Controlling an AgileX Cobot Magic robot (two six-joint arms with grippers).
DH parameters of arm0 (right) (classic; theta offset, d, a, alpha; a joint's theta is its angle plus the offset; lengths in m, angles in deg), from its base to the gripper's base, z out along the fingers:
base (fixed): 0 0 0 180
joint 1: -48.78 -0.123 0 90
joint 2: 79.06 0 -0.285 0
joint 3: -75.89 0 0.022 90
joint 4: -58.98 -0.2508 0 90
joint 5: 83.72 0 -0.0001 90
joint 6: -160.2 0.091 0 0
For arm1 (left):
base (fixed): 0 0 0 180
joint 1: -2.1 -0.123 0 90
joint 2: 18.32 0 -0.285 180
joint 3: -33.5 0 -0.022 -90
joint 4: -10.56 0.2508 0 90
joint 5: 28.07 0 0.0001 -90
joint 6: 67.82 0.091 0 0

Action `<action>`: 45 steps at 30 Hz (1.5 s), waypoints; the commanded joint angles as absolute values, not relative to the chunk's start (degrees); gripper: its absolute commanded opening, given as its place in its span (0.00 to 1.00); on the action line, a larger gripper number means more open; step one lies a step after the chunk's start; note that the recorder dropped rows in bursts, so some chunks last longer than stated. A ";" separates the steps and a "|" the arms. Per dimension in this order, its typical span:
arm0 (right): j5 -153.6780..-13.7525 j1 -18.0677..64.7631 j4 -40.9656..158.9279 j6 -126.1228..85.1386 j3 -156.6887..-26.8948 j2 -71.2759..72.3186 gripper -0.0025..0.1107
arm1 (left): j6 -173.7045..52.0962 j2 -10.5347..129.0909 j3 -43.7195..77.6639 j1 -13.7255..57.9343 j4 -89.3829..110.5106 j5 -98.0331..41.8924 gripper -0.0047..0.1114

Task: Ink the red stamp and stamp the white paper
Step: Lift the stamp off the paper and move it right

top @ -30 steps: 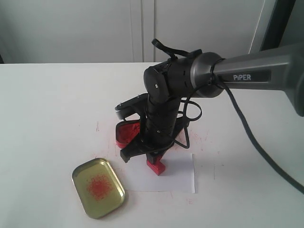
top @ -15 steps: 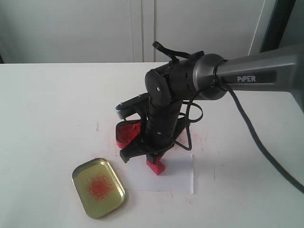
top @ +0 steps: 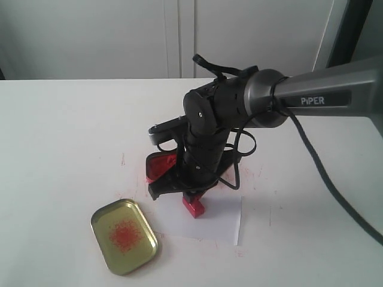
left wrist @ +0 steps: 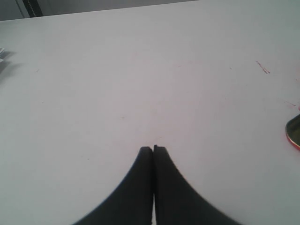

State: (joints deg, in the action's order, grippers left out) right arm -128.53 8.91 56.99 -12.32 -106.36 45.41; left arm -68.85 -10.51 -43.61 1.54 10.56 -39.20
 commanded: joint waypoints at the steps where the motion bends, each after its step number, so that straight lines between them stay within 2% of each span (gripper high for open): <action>1: -127.07 8.82 57.49 -11.91 -105.66 44.88 0.02 | -69.07 -10.53 -43.72 1.70 10.24 -39.20 0.04; 17: -126.94 8.82 59.93 -12.01 -105.66 36.74 0.02 | -69.07 -10.53 -43.72 1.70 10.24 -39.20 0.04; 33: -127.07 8.82 59.29 -12.01 -105.66 36.22 0.02 | -69.07 -10.53 -43.72 1.70 10.24 -39.20 0.04; 40: -125.79 9.02 53.11 -16.78 -105.66 36.22 0.02 | -69.07 -10.53 -43.72 1.70 10.24 -39.20 0.04; 45: -126.40 12.53 37.13 -28.33 -105.66 36.22 0.02 | -69.07 -10.53 -43.72 1.70 10.24 -39.20 0.04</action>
State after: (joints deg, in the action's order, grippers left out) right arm -126.37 10.46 43.79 -22.52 -105.68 36.84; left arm -68.85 -10.51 -43.61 1.54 10.56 -39.20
